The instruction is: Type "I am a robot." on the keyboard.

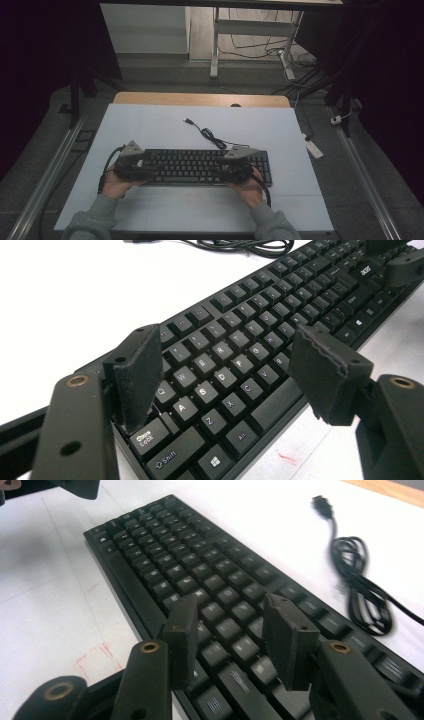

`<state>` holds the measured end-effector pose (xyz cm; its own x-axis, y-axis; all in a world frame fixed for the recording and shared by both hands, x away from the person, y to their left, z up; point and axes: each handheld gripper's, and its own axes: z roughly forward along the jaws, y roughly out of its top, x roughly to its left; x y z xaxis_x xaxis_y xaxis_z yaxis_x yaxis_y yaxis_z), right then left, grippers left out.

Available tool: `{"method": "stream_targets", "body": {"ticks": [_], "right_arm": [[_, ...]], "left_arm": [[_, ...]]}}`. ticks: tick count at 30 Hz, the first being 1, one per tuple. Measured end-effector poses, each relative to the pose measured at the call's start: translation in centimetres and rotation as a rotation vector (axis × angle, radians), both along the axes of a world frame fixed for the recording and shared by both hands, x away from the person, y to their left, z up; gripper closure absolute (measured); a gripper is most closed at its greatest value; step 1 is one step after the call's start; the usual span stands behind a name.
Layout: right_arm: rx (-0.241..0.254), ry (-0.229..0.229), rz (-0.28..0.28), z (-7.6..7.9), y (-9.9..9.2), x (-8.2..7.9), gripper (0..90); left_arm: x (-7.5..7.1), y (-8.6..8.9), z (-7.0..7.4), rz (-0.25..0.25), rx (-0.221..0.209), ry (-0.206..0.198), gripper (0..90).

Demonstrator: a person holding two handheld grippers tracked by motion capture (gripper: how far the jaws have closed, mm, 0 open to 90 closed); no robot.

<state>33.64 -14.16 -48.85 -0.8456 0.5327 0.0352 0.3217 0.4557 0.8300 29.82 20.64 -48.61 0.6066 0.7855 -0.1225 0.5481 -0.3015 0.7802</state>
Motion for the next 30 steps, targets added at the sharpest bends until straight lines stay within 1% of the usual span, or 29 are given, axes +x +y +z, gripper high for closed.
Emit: {"method": "stream_targets", "body": {"ticks": [4, 6, 8, 9, 10, 11, 15, 18, 20, 21, 23, 28, 29, 30], "right_arm": [[0.010, -0.010, -0.021, 0.2, -1.7, -0.2, 56.8], [0.016, -0.017, -0.034, 0.3, -2.3, -0.3, 56.4], [0.008, -0.023, -0.044, 0.4, -2.9, -0.4, 56.1], [0.008, -0.025, -0.044, 0.5, -3.1, -0.5, 56.1], [0.018, -0.029, -0.050, 0.5, -3.3, -0.6, 56.1], [0.010, -0.030, -0.053, 0.5, -3.5, -0.7, 56.1], [0.012, -0.025, -0.062, 0.5, -4.0, -0.7, 55.9], [0.004, -0.023, -0.058, 0.3, -4.0, -0.6, 55.7], [0.007, -0.022, -0.054, 0.3, -3.8, -0.5, 55.7], [0.000, -0.023, -0.055, 0.3, -3.8, -0.5, 55.7], [0.000, -0.024, -0.056, 0.3, -3.8, -0.5, 55.7], [0.000, -0.018, -0.056, 0.2, -3.8, -0.4, 55.7], [-0.002, -0.018, -0.060, 0.2, -3.8, -0.4, 55.7], [-0.006, -0.019, -0.062, 0.1, -3.8, -0.3, 55.7]], "left_arm": [[0.1, -0.1, -0.2, 0.004, 0.007, 0.012, 29.8], [0.0, -0.2, -0.1, -0.003, 0.005, 0.010, 29.9], [0.0, -0.4, 0.0, -0.010, 0.003, 0.007, 30.5], [-0.1, -0.5, 0.0, -0.014, 0.001, 0.007, 31.1], [-0.1, -0.5, 0.0, -0.023, 0.000, 0.005, 32.9], [-0.1, -0.6, 0.0, -0.029, -0.003, 0.004, 34.8], [0.0, -0.7, -0.1, -0.031, -0.003, 0.003, 38.0], [0.1, -0.9, -0.1, -0.016, -0.006, 0.008, 39.6], [0.1, -1.2, -0.1, -0.018, -0.004, 0.003, 42.5], [0.0, -1.3, -0.1, -0.020, -0.004, 0.003, 44.9], [0.0, -1.7, -0.1, -0.030, 0.011, 0.001, 53.2], [-0.1, -2.6, -0.4, -0.080, 0.038, 0.011, 81.5], [-0.1, -2.9, -0.5, -0.090, 0.039, 0.020, 86.4], [0.0, -3.2, -0.7, -0.102, 0.047, 0.028, 88.9]]}}
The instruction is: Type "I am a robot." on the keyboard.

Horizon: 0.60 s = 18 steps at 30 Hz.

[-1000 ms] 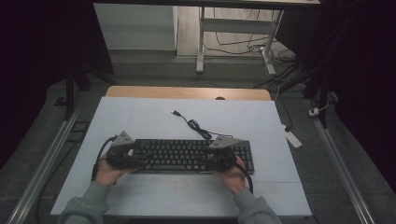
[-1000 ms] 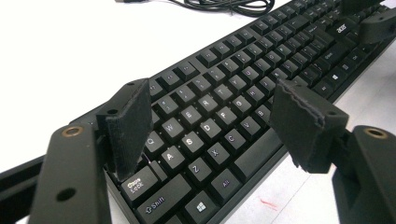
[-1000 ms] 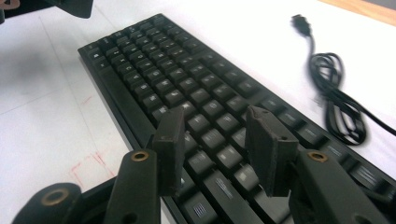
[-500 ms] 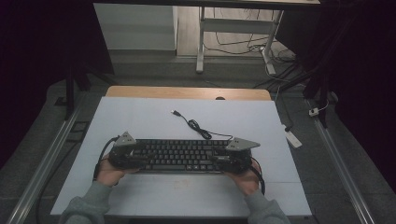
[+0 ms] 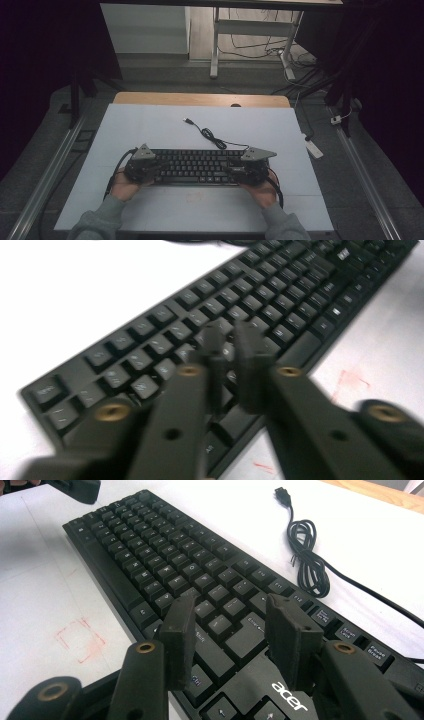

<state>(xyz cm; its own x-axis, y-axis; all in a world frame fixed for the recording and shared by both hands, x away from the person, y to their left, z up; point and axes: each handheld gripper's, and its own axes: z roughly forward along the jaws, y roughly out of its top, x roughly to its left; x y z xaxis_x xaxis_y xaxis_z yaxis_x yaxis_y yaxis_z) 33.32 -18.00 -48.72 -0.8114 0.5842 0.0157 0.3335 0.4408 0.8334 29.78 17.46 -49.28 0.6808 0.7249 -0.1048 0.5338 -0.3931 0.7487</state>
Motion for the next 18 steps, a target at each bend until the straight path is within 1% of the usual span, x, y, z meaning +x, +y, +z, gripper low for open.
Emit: {"method": "stream_targets", "body": {"ticks": [4, 9, 11, 16, 18], "right_arm": [[0.002, 0.009, 0.009, -0.2, 0.1, 0.1, 55.2], [-0.005, 0.014, 0.008, -0.3, 0.2, 0.1, 55.0], [-0.007, 0.014, 0.009, -0.3, 0.3, 0.1, 55.0], [-0.011, 0.017, 0.010, -0.3, 0.3, 0.1, 54.9], [-0.008, 0.015, 0.013, -0.4, 0.4, 0.1, 54.9]], "left_arm": [[-0.1, -1.6, -0.6, -0.047, 0.044, 0.007, 89.0], [-0.2, -2.5, -0.9, -0.069, 0.058, 0.011, 89.0], [-0.2, -2.9, -1.2, -0.074, 0.060, 0.019, 89.0], [-0.2, -4.1, -1.7, -0.110, 0.095, 0.029, 89.0], [-0.2, -4.4, -1.8, -0.112, 0.099, 0.034, 89.0]]}}
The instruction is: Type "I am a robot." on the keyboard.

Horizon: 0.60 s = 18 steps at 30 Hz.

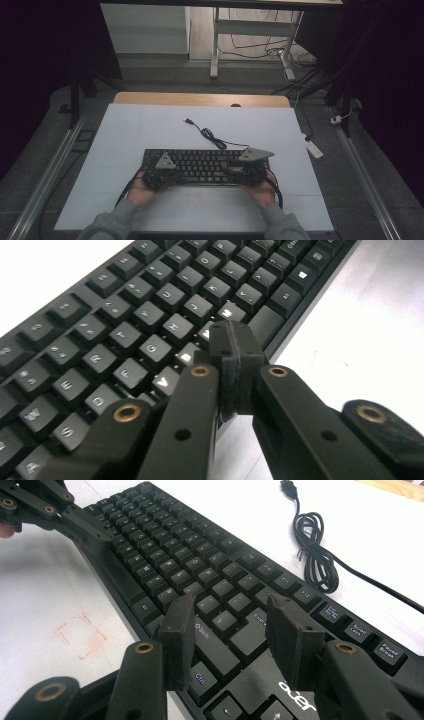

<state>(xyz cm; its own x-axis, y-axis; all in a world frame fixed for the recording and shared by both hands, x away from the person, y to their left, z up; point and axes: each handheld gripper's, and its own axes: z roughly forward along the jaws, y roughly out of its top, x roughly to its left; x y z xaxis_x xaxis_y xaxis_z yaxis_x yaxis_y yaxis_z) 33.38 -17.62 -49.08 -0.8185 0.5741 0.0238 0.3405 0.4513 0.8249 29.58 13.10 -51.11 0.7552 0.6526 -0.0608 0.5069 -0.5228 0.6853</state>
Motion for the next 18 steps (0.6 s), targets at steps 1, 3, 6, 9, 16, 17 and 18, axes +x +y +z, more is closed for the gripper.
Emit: {"method": "stream_targets", "body": {"ticks": [1, 3, 6, 9, 16, 17, 18], "right_arm": [[0.000, -0.001, 0.001, 0.00, 0.01, 0.00, 55.0], [0.000, -0.001, 0.001, 0.01, 0.00, 0.01, 54.9], [-0.005, -0.003, -0.004, 0.08, -0.06, 0.00, 54.9], [-0.001, -0.001, 0.001, 0.09, -0.07, 0.02, 54.8], [-0.004, 0.004, 0.005, -0.06, 0.06, 0.05, 54.5], [-0.005, 0.003, 0.003, -0.05, 0.07, 0.04, 54.5], [-0.005, 0.002, 0.003, -0.03, 0.06, 0.04, 54.5]], "left_arm": [[-0.01, -0.11, -0.08, 0.000, 0.004, 0.002, 89.0], [0.02, -0.26, -0.18, -0.004, 0.015, 0.002, 89.0], [0.03, -0.45, -0.32, -0.010, 0.026, 0.005, 88.9], [0.04, -0.61, -0.41, -0.013, 0.031, 0.006, 88.9], [0.06, -0.70, -0.54, -0.017, 0.043, 0.009, 88.9], [0.07, -0.72, -0.57, -0.017, 0.045, 0.009, 88.9], [0.08, -0.73, -0.58, -0.017, 0.044, 0.009, 88.9]]}}
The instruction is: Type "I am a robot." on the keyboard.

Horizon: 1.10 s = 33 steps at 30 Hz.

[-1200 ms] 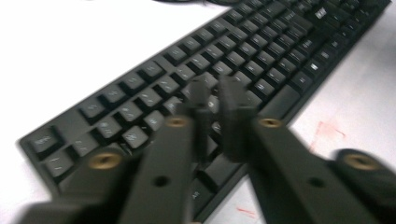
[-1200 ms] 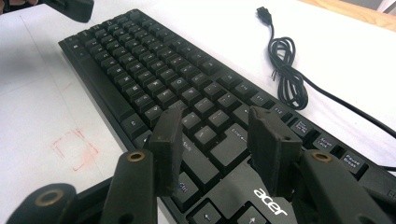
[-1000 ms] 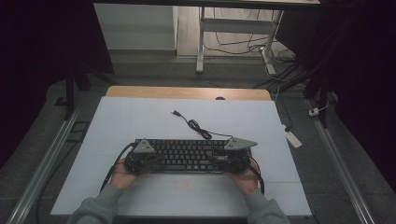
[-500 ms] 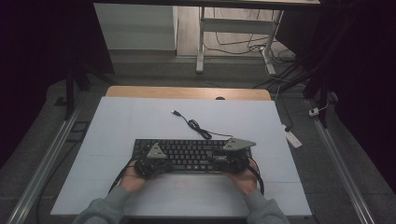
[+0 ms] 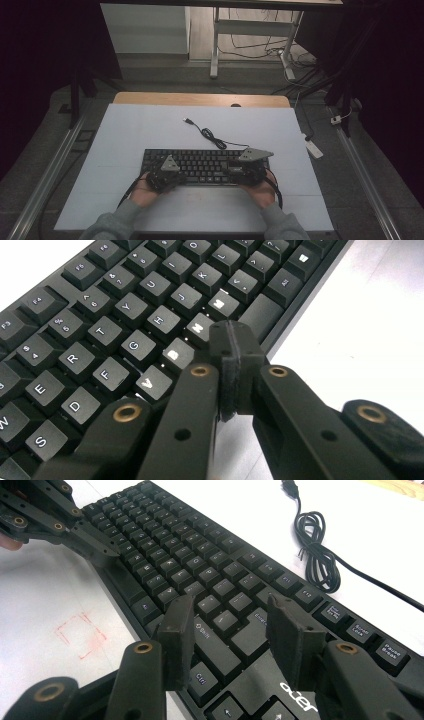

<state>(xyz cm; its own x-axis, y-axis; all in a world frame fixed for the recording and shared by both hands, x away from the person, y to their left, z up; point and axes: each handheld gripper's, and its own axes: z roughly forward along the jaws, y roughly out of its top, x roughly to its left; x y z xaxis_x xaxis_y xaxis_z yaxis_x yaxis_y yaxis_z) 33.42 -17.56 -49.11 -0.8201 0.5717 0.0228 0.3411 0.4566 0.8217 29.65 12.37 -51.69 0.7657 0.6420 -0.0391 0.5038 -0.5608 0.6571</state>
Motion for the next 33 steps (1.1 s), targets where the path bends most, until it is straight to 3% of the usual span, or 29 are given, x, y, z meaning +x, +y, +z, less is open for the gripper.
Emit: {"method": "stream_targets", "body": {"ticks": [7, 14, 18, 22, 31, 33], "right_arm": [[0.005, -0.003, -0.006, 0.2, -0.2, 0.0, 54.4], [0.002, -0.008, -0.009, 0.3, -0.3, 0.0, 54.5], [0.007, -0.011, -0.010, 0.3, -0.3, 0.0, 54.5], [0.017, -0.008, -0.010, 0.3, -0.4, 0.1, 54.5], [0.020, -0.018, -0.019, 0.5, -0.8, 0.1, 54.5], [0.024, -0.018, -0.022, 0.4, -0.8, 0.2, 54.5]], "left_arm": [[0.0, -0.1, -0.2, 0.002, 0.013, -0.001, 89.0], [-0.3, -0.2, -0.1, 0.002, 0.017, -0.031, 89.0], [-0.4, 0.4, 0.7, 0.013, -0.035, -0.053, 88.7], [-0.4, 1.1, 1.4, 0.018, -0.091, -0.050, 81.2], [-0.5, 2.3, 2.8, 0.028, -0.164, -0.057, 58.9], [-0.4, 2.5, 3.2, 0.070, -0.174, -0.054, 49.7]]}}
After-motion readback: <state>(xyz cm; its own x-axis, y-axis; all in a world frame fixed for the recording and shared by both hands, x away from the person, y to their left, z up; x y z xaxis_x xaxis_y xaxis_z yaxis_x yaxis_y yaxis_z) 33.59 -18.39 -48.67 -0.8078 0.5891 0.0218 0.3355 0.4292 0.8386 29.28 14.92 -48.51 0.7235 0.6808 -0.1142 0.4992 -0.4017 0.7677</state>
